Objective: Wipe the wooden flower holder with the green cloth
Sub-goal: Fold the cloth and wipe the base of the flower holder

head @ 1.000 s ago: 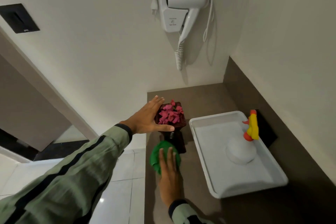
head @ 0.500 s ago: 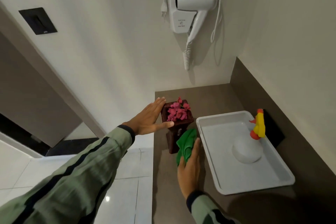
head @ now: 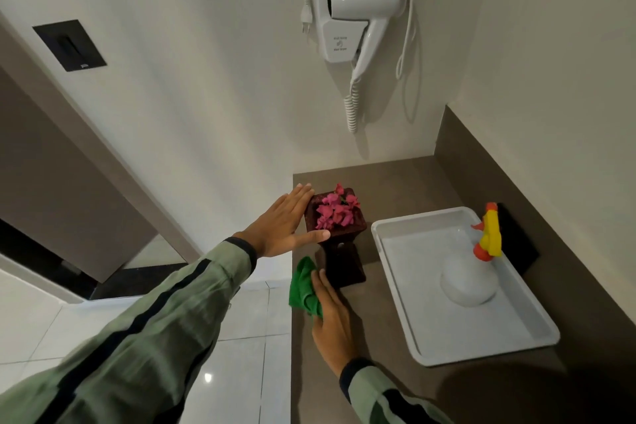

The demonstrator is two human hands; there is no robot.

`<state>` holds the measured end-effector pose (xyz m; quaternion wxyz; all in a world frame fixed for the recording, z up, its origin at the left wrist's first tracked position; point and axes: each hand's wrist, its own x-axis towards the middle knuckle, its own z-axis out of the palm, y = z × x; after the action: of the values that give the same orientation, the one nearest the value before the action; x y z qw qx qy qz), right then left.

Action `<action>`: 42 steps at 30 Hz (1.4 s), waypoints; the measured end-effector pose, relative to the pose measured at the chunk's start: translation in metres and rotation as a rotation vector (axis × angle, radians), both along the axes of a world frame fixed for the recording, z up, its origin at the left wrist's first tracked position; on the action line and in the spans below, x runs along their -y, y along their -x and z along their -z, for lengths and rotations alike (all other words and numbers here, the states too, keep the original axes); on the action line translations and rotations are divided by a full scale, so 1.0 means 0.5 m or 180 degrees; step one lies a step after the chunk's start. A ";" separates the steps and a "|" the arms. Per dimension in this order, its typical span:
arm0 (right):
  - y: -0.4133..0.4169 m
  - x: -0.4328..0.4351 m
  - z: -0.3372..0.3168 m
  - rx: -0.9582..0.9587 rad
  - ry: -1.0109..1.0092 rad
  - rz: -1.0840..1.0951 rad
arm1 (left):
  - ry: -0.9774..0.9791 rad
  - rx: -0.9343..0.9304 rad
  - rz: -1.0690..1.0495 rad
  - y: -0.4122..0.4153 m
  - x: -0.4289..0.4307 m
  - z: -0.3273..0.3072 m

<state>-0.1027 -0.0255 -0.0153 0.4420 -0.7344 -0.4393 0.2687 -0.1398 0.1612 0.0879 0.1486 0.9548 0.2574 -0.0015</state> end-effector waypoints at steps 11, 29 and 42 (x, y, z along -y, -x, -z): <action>-0.049 -0.002 -0.036 -0.0103 -0.0302 0.1315 | -0.0011 -0.0082 0.0005 0.001 0.001 -0.001; 0.006 0.033 -0.010 0.0205 0.0316 -0.0014 | -0.0081 -0.0242 -0.0035 -0.003 -0.003 -0.008; -0.036 -0.006 -0.035 0.1158 0.0686 0.0228 | -0.0054 -0.0176 -0.0014 -0.003 0.002 -0.010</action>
<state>-0.0848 -0.0225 0.0020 0.2837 -0.8290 -0.4542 0.1613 -0.1383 0.1603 0.0927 0.1333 0.9551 0.2636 -0.0254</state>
